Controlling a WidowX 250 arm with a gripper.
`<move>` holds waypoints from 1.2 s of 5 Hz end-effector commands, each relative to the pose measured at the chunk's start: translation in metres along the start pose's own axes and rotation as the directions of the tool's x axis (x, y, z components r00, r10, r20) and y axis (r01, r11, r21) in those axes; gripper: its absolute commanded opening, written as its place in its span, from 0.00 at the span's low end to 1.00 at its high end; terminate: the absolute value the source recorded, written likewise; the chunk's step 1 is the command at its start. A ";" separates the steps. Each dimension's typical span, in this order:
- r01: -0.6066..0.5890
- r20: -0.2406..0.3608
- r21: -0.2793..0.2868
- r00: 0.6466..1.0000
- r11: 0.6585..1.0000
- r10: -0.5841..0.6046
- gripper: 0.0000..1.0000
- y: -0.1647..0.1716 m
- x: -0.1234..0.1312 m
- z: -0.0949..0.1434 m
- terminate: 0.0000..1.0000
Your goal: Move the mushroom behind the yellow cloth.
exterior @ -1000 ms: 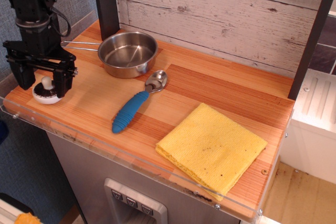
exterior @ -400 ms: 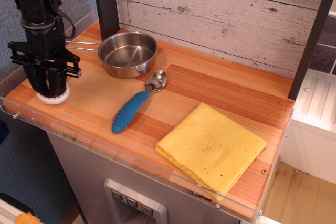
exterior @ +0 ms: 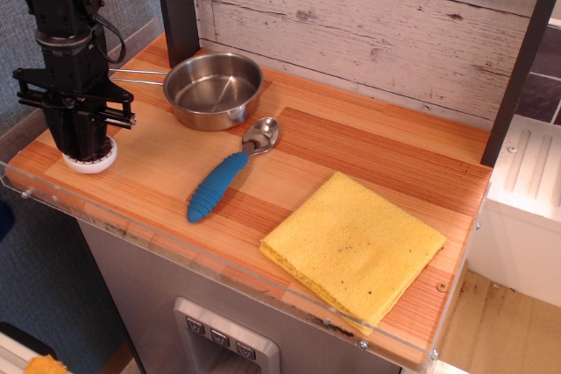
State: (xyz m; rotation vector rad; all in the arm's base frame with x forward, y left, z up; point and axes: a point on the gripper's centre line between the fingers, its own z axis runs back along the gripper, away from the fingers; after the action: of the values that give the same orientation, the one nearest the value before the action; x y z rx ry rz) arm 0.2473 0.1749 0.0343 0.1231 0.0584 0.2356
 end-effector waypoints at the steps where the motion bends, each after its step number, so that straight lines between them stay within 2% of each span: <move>1: 0.007 0.108 -0.004 0.994 1.000 -0.007 0.00 -0.026 -0.006 0.050 0.00; 2: 0.102 0.222 -0.066 0.971 0.993 -0.085 0.00 -0.074 0.006 0.087 0.00; 3: 0.262 0.288 -0.123 0.932 0.957 -0.218 0.00 -0.128 0.023 0.103 0.00; 4: 0.381 0.290 -0.156 0.900 0.911 -0.326 0.00 -0.187 0.044 0.100 0.00; 5: 0.427 0.273 -0.159 0.886 0.890 -0.376 0.00 -0.243 0.053 0.096 0.00; 6: 0.472 0.238 -0.108 0.867 0.875 -0.438 0.00 -0.267 0.048 0.088 0.00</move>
State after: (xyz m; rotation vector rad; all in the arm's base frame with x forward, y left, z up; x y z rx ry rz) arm 0.3707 -0.0825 0.0619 -0.0285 -0.0842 -0.2540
